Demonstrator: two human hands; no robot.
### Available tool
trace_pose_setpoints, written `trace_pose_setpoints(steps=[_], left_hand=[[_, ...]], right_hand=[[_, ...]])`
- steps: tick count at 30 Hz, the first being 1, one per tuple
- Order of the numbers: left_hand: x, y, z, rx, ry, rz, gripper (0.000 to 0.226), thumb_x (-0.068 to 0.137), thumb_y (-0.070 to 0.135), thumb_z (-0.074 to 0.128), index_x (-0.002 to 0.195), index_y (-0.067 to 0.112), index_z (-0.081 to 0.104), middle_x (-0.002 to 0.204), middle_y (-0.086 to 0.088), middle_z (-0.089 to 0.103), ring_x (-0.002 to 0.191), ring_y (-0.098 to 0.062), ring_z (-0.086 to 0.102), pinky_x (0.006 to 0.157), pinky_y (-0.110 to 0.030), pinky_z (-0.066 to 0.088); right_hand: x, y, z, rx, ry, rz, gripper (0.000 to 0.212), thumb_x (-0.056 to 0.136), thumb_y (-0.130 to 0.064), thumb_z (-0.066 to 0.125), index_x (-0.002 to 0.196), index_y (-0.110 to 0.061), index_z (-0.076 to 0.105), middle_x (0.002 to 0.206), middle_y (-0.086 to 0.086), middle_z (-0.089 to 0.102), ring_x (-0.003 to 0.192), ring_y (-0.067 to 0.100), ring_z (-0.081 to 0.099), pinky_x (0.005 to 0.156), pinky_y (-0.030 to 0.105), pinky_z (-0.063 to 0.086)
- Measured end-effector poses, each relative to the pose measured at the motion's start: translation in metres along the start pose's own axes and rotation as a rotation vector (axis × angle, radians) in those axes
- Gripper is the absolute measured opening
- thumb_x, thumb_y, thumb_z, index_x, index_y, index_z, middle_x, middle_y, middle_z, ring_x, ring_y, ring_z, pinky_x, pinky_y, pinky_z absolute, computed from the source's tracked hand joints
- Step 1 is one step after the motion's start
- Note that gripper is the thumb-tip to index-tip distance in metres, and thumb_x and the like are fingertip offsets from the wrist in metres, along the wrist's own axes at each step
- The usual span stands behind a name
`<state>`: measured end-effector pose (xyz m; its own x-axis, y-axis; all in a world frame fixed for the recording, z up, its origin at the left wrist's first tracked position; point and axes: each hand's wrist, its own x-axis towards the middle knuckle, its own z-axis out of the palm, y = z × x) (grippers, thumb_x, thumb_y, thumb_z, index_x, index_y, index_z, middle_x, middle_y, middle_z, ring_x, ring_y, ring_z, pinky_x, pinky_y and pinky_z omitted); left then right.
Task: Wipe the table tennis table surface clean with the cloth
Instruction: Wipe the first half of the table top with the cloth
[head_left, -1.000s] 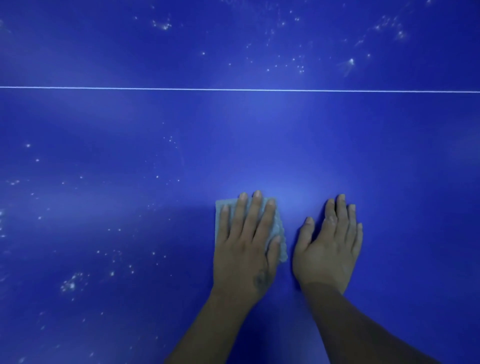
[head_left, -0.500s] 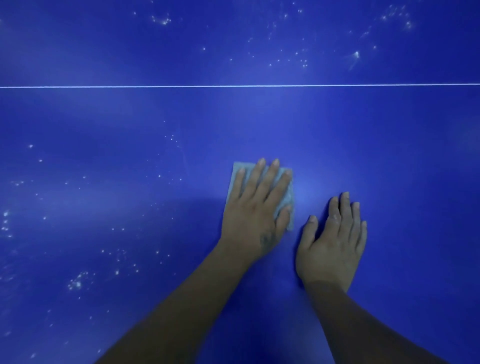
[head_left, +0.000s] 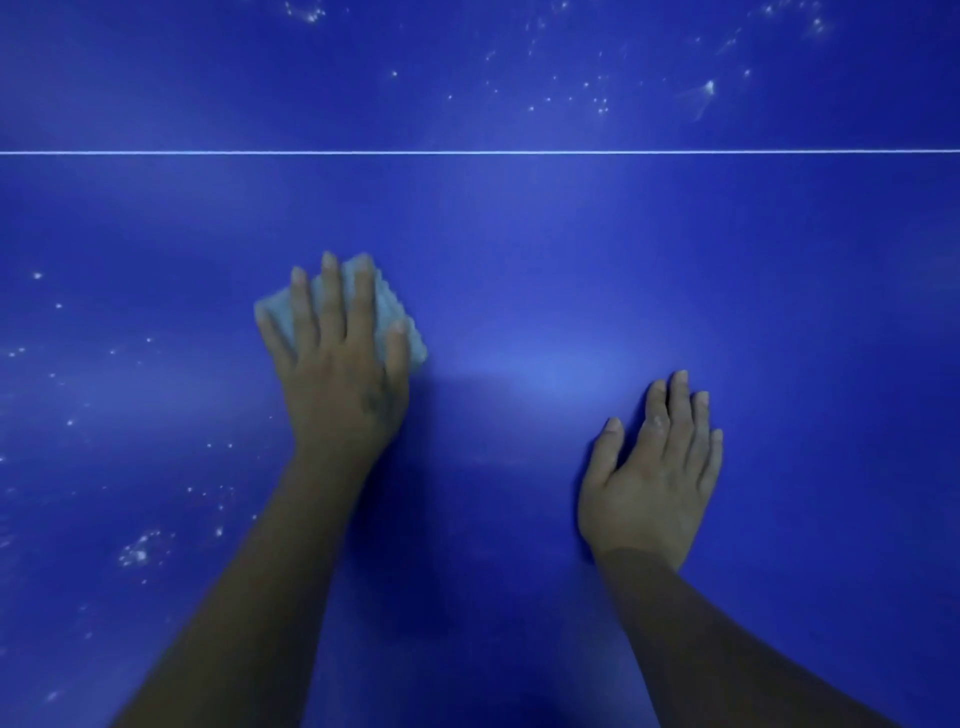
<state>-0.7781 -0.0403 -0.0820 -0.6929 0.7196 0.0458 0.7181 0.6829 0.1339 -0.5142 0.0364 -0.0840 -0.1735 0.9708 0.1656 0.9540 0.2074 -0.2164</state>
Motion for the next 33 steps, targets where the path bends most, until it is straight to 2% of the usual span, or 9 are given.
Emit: trace_pose_setpoints(steps=[4,6,14,17,22,27,30,33], left_hand=[[-0.120,0.032,-0.014,-0.027,-0.053,-0.022,0.069,0.110,0.046,0.039,0.169,0.017,0.021,0.176,-0.012,0.017,0.164,-0.037,0.008,0.126,-0.071,0.010],[-0.142,0.041,-0.014,-0.030,-0.067,-0.006,0.070,0.108,0.047,0.042,0.169,0.018,0.024,0.176,-0.011,0.019,0.164,-0.036,0.009,0.126,-0.070,0.012],[-0.023,0.024,0.006,-0.014,0.043,-0.064,0.063,0.113,0.050,0.030,0.169,0.021,0.025,0.175,-0.009,0.022,0.164,-0.033,0.013,0.128,-0.064,0.010],[-0.040,0.033,0.005,-0.029,0.024,-0.033,0.064,0.113,0.050,0.025,0.170,0.021,0.021,0.177,-0.008,0.018,0.164,-0.032,0.009,0.129,-0.063,0.010],[-0.119,0.039,-0.005,-0.024,-0.006,0.042,0.064,0.113,0.049,0.032,0.169,0.019,0.023,0.176,-0.010,0.020,0.164,-0.034,0.010,0.129,-0.064,0.011],[-0.055,0.066,0.009,-0.077,0.023,-0.001,0.065,0.111,0.051,0.030,0.167,0.019,0.030,0.174,-0.009,0.026,0.163,-0.036,0.017,0.127,-0.065,0.013],[-0.054,0.093,0.013,-0.087,-0.031,0.114,0.067,0.110,0.052,0.029,0.168,0.020,0.026,0.176,-0.008,0.021,0.164,-0.034,0.012,0.128,-0.064,0.009],[-0.115,0.102,0.009,-0.100,-0.056,0.322,0.067,0.110,0.049,0.036,0.169,0.018,0.025,0.176,-0.009,0.019,0.164,-0.033,0.011,0.127,-0.063,0.014]], right_hand=[[0.000,0.000,-0.001,0.013,-0.001,0.000,0.058,0.109,-0.034,0.042,0.159,-0.004,0.044,0.174,0.008,0.031,0.164,0.027,0.020,0.132,0.053,0.016],[0.000,0.000,-0.001,0.019,-0.005,-0.001,0.058,0.110,-0.034,0.042,0.159,-0.003,0.043,0.174,0.008,0.030,0.164,0.027,0.020,0.132,0.054,0.016],[0.000,0.001,0.001,0.006,-0.005,0.000,0.059,0.110,-0.036,0.040,0.160,-0.004,0.042,0.174,0.008,0.029,0.164,0.027,0.019,0.133,0.052,0.014],[-0.001,0.001,0.000,0.010,-0.025,0.001,0.059,0.111,-0.037,0.039,0.160,-0.005,0.041,0.175,0.007,0.027,0.164,0.026,0.017,0.133,0.051,0.012],[0.000,0.001,-0.001,-0.006,-0.058,0.009,0.060,0.111,-0.038,0.039,0.162,-0.007,0.038,0.177,0.005,0.023,0.165,0.026,0.014,0.134,0.049,0.008],[0.000,0.001,-0.002,0.018,-0.082,0.011,0.063,0.111,-0.041,0.034,0.164,-0.008,0.036,0.177,0.003,0.020,0.165,0.025,0.012,0.134,0.047,0.005],[0.001,0.003,-0.005,0.068,-0.111,0.011,0.065,0.110,-0.043,0.033,0.165,-0.009,0.035,0.178,0.002,0.020,0.165,0.024,0.010,0.134,0.047,0.003],[-0.008,0.013,-0.013,0.122,-0.153,-0.101,0.064,0.110,-0.044,0.037,0.164,-0.010,0.038,0.177,0.002,0.020,0.165,0.025,0.012,0.134,0.048,0.004]])
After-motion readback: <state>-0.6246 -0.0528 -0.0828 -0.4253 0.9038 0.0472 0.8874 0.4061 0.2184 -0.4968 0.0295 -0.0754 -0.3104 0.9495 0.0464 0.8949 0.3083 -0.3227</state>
